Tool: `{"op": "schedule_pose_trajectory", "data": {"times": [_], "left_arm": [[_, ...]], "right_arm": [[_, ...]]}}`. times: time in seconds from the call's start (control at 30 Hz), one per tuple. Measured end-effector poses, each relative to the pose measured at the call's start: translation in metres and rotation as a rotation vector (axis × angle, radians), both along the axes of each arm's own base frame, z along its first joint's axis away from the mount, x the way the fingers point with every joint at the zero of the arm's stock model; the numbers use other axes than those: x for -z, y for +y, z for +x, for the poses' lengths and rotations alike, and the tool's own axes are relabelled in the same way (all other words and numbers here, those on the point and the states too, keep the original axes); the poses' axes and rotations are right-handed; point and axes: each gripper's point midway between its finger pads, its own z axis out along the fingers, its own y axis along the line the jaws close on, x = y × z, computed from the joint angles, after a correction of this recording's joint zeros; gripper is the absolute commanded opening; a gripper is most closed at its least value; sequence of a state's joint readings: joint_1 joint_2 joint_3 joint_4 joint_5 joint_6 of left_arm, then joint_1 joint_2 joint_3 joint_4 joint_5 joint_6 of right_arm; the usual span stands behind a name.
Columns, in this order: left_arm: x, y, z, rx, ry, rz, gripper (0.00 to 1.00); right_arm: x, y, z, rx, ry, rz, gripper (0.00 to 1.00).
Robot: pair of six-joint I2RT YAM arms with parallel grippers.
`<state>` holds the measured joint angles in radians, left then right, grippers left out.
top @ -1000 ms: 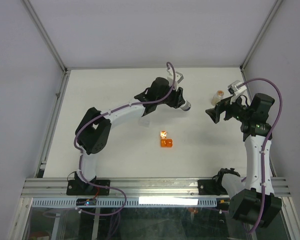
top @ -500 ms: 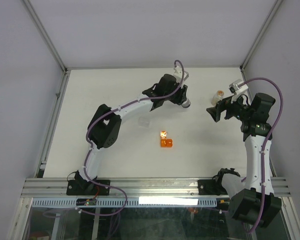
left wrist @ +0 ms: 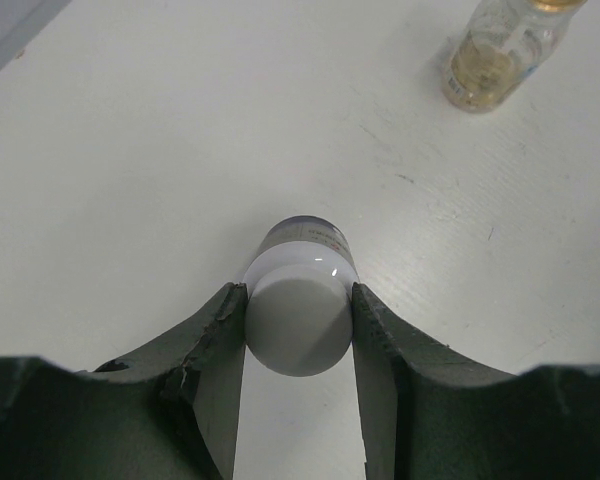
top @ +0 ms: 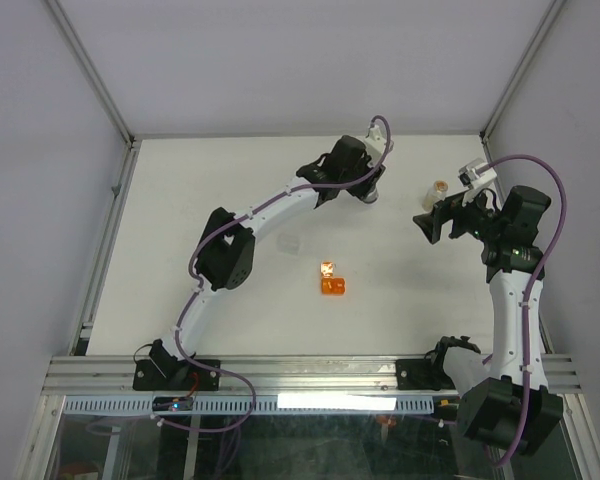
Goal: Sort the pills into containers
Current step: Place the pill bottle at the center of the board.
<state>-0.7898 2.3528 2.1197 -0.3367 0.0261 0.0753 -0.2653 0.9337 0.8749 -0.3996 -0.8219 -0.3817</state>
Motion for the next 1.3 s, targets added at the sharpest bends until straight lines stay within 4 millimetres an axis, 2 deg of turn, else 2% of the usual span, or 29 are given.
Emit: {"op": "schedule_pose_trajectory", "data": {"times": [0.27,0.53,0.77,0.93,1.3], "left_arm": [[0.019,0.01,-0.002,0.07,-0.004,0.158,0.06],[0.038,0.016,-0.004,0.105,0.012,0.24,0.19],[0.031,0.015,-0.003,0.108,-0.002,0.24,0.4],[0.029,0.017,0.0,0.093,-0.009,0.244,0.5],[0.026,0.016,0.001,0.087,-0.019,0.241,0.53]], "right_arm": [[0.0,0.0,0.0,0.001,-0.001,0.002,0.99],[-0.001,0.0,0.001,0.003,-0.001,0.004,0.99],[0.0,0.0,0.0,0.003,0.0,0.005,0.99],[0.0,0.0,0.0,0.003,0.001,0.005,0.99],[0.001,0.0,0.0,0.003,0.003,0.006,0.99]]}}
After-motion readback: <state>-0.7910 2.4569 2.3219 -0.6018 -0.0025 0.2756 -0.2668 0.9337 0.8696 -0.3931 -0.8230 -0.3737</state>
